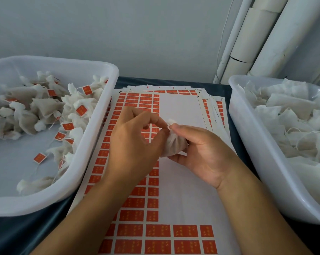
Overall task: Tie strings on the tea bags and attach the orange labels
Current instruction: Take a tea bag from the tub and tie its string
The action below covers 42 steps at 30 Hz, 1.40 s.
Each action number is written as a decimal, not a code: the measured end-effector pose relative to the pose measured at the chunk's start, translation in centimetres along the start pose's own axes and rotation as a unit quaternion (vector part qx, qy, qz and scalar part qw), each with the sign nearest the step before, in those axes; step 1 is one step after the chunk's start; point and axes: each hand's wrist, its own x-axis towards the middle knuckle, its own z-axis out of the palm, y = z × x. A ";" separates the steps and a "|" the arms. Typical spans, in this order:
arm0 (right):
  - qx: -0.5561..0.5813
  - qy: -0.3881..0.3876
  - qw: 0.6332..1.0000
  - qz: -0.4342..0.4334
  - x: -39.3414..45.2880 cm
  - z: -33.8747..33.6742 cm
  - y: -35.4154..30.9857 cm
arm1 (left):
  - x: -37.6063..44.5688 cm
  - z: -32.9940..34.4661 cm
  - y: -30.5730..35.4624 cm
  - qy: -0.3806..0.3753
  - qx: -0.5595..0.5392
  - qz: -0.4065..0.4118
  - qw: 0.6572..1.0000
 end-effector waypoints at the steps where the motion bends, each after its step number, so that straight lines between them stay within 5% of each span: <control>1: -0.005 0.008 1.000 0.000 0.0 0.0 0.1 | 0.0 0.0 -0.1 -0.010 0.002 -0.006 1.000; 7: -0.057 0.044 0.997 -0.006 0.2 -0.4 0.1 | 0.2 -0.1 0.0 -0.100 -0.093 -0.107 0.985; 14: -0.112 0.043 0.992 -0.031 0.3 -0.4 0.3 | 0.2 -0.4 0.4 -0.137 -0.241 -0.259 0.925; 27: -0.241 0.074 0.965 -0.078 0.5 -0.1 0.8 | 0.3 0.5 -0.5 -0.088 -0.128 -0.167 0.974; 42: -0.306 0.051 0.932 -0.188 -0.4 0.3 -0.1 | 0.0 0.2 0.0 -0.076 -0.208 -0.183 0.958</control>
